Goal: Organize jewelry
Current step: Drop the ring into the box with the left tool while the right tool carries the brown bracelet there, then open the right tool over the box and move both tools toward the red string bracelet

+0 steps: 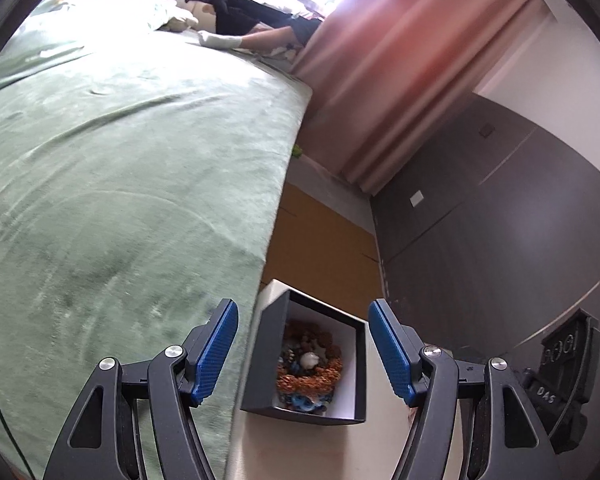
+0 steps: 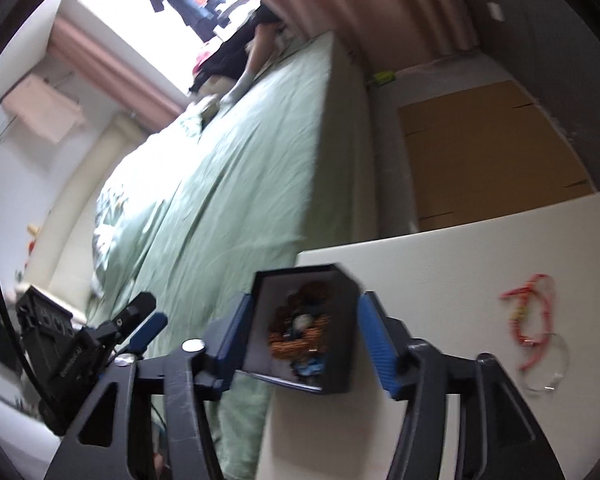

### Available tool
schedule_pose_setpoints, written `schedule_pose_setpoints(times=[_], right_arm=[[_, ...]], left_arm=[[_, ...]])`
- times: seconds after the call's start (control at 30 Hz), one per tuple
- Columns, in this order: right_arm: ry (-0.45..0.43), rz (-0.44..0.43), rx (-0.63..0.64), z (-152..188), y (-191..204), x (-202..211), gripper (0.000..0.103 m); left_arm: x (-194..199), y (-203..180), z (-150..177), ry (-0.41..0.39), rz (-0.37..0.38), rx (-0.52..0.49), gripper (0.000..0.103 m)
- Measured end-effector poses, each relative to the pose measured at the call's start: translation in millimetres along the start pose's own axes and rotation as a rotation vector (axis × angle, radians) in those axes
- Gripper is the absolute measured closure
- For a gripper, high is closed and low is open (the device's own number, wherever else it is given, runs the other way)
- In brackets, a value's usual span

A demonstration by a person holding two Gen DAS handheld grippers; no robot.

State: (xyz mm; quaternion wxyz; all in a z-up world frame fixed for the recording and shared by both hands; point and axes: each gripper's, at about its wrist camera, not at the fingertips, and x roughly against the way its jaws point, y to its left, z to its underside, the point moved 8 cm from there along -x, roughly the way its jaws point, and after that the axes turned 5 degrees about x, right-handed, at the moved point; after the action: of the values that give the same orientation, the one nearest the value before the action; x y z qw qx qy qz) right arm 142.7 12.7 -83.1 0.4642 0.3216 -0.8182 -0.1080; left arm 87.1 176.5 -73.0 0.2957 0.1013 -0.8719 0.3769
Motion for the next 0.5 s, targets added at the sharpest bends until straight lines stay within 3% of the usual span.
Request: schedule_pose_setpoints(times=[0.1, 0.23, 0.33, 0.5], right_arm=[[-0.023, 0.03, -0.026, 1.4, -24.1, 24.2, 0.045], [-0.056, 0.063, -0.084, 3.2, -56.7, 50.7, 0.034], [-0.076, 0.11, -0.131, 11.9, -83.6, 67.0, 0.034], [-0.035, 0.178, -0.262, 29.0, -129.1, 72.7, 0.034]], left_arm=[[-7.1, -13.2, 8.4, 0.014, 0.004, -0.032, 0.034], [-18.4, -32.3, 23.2, 0.039, 0.008, -0.088, 0.034], [-26.0, -49.5, 37.0, 0.061, 0.013, -0.135, 0.034], [-42.3, -80.1, 65.3, 0.104, 0.016, -0.224, 0.034]])
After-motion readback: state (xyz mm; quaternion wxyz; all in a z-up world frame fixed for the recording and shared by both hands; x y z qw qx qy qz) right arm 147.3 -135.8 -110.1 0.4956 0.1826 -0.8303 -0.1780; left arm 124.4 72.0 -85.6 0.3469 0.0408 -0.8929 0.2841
